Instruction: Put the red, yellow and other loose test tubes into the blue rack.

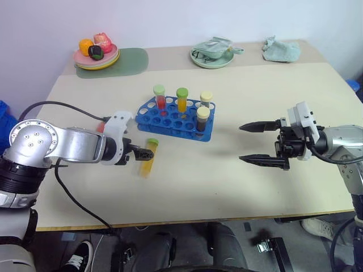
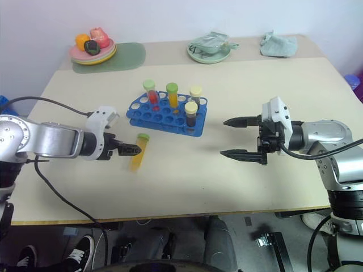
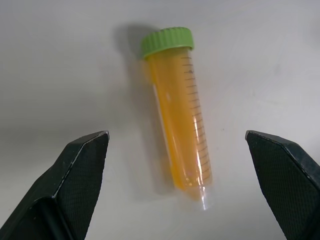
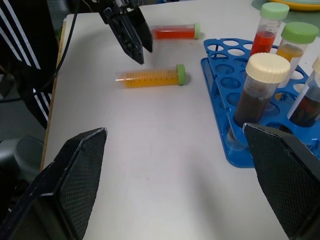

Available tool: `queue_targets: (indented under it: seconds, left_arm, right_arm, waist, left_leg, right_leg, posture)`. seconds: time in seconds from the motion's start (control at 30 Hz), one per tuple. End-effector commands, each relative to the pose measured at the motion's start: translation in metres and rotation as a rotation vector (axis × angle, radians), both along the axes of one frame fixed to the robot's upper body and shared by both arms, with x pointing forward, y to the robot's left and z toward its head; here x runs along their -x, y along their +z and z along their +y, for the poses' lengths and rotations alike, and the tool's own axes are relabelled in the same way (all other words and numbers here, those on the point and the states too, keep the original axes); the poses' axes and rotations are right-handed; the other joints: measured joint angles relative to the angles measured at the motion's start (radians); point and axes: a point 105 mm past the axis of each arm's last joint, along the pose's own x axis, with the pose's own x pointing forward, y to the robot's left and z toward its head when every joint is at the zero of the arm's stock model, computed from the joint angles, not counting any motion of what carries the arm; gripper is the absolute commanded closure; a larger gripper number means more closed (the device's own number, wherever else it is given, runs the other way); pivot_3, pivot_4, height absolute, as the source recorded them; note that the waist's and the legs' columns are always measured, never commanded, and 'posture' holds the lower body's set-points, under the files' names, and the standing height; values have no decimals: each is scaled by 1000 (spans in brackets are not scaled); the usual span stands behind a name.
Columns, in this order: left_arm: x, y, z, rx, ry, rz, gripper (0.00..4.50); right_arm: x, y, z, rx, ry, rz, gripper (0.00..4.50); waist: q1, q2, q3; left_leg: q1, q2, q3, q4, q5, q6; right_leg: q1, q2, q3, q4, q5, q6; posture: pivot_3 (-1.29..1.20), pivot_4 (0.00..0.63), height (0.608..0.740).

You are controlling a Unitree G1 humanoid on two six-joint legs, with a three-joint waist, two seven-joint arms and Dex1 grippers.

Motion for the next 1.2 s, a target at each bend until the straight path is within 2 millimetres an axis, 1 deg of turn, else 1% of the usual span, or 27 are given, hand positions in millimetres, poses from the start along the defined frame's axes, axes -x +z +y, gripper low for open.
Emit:
queue_targets:
  seconds: [0.03,0.17,0.3,0.33,0.67,0.77,1.03,1.1,1.13,1.17,1.2]
  left_arm:
    - [-4,6,-7,12,37,-49,0]
    - [-9,-3,-10,28,121,-46,0]
    - [-10,-7,-11,8,149,-45,0]
    - [-10,-5,-12,-9,133,-47,0]
    - [-11,-19,-22,10,219,-18,0]
    - [-11,-18,-26,7,210,-22,0]
    - [-14,-22,-31,11,259,-1,0]
    - [-13,-24,-32,10,267,7,519]
    - [-13,-25,-32,6,271,7,849]
    - [-14,-24,-32,4,274,6,1208]
    - [-14,-24,-33,6,277,6,1667]
  right_arm:
    - [2,6,5,-4,21,-32,43]
    - [3,4,5,-6,21,-25,43]
    - [3,4,7,-5,26,-23,43]
    - [3,5,6,-6,25,-22,43]
    - [3,4,8,-9,23,-15,43]
    - [3,3,8,-9,21,-12,43]
    - [4,1,7,-4,9,-8,43]
    - [4,1,7,-3,8,-8,0]
    - [4,1,7,-2,7,-9,0]
    - [4,1,7,-1,6,-10,0]
    - [3,1,6,1,5,-11,0]
  waist:
    - [1,0,0]
    - [0,0,0]
    - [0,0,0]
    - [1,0,0]
    - [1,0,0]
    - [3,0,0]
    - [4,0,0]
    - [4,0,0]
    - [3,0,0]
    - [3,0,0]
    - [3,0,0]
  left_leg:
    - [0,0,0,0,0,0]
    - [2,0,0,0,0,0]
    - [3,0,1,-1,0,0]
    - [3,0,2,-1,0,0]
    - [7,0,2,-1,0,0]
    - [8,0,2,-1,0,0]
    - [9,0,2,-1,0,0]
    - [9,0,2,-1,0,0]
    - [9,0,2,-1,0,0]
    - [9,0,2,-1,0,0]
    - [9,0,2,-1,0,0]
  right_leg:
    - [0,0,0,0,0,0]
    - [2,0,0,-2,0,0]
    - [1,1,2,-2,0,0]
    - [2,1,2,-2,0,0]
    - [5,1,2,-2,0,0]
    - [6,1,3,-3,0,0]
    - [7,1,3,-3,0,0]
    - [7,1,3,-3,0,0]
    - [7,1,3,-3,0,0]
    - [7,1,3,-3,0,0]
    - [7,1,3,-3,0,0]
  posture:
    - [0,150,740]
    - [0,150,740]
    - [0,150,740]
    - [0,150,740]
    - [0,150,740]
    - [0,150,740]
    - [0,150,740]
    - [0,150,740]
    - [0,150,740]
    - [0,150,740]
    - [0,150,740]
